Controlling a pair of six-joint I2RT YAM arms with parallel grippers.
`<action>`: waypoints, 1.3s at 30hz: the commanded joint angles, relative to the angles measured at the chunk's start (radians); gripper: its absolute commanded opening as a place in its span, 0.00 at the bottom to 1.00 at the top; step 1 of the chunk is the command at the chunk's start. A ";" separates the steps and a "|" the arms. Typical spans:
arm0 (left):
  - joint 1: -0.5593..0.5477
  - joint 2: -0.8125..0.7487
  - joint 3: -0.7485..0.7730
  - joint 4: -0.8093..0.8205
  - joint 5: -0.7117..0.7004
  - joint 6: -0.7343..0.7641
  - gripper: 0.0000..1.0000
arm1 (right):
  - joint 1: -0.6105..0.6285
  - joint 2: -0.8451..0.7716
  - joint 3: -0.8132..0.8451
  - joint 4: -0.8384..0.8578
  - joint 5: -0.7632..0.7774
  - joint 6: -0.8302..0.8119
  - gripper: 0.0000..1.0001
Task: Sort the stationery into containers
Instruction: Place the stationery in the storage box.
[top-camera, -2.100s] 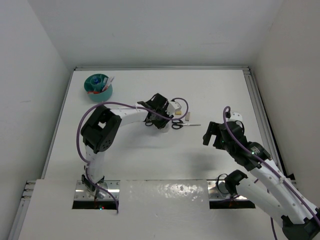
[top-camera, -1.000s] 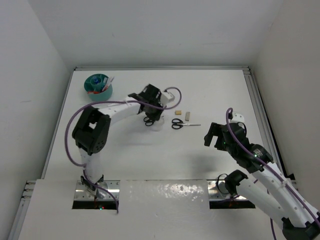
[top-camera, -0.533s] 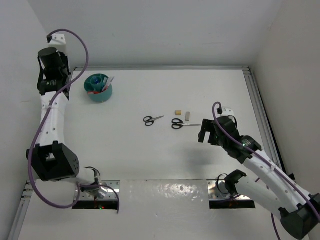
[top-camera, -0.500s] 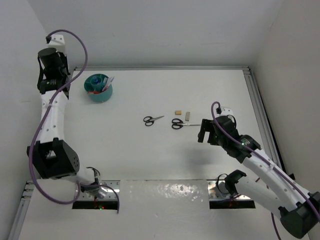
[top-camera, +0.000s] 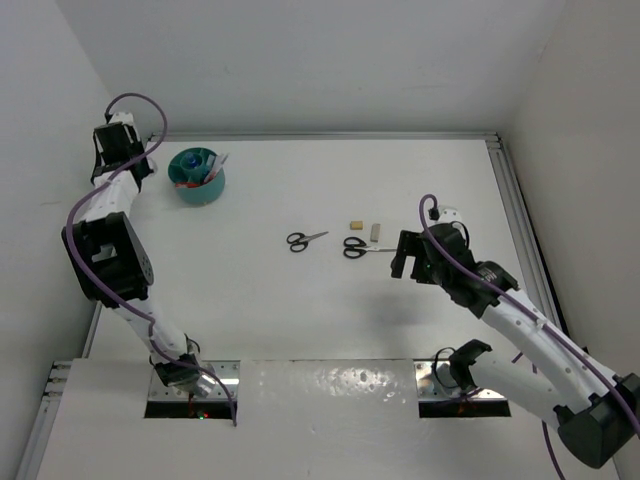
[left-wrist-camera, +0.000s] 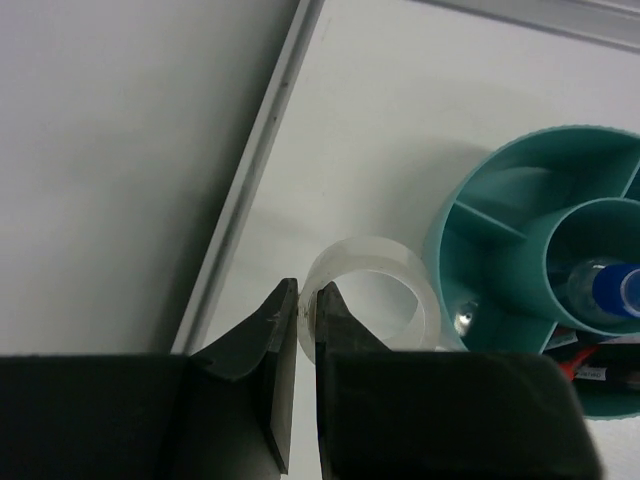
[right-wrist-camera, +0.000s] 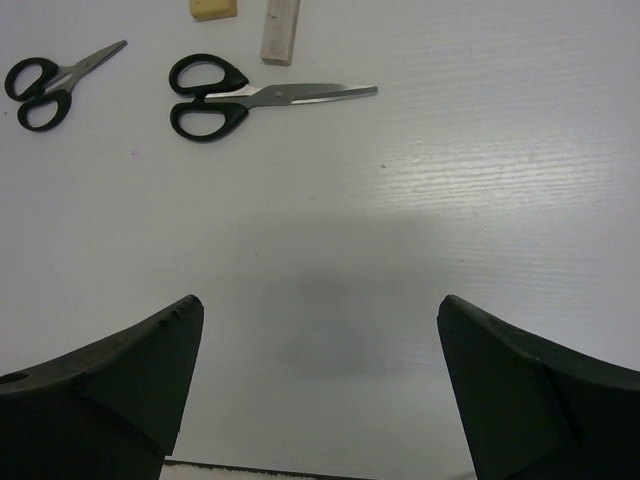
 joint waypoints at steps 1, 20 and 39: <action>-0.016 -0.012 0.003 0.171 0.017 0.068 0.00 | 0.006 0.010 0.031 0.031 0.003 0.034 0.97; 0.022 -0.023 -0.171 0.659 0.830 0.706 0.00 | 0.029 0.102 0.077 0.026 0.023 -0.006 0.97; 0.082 -0.098 -0.327 0.538 0.982 1.378 0.00 | 0.035 0.251 0.155 0.097 -0.017 -0.073 0.98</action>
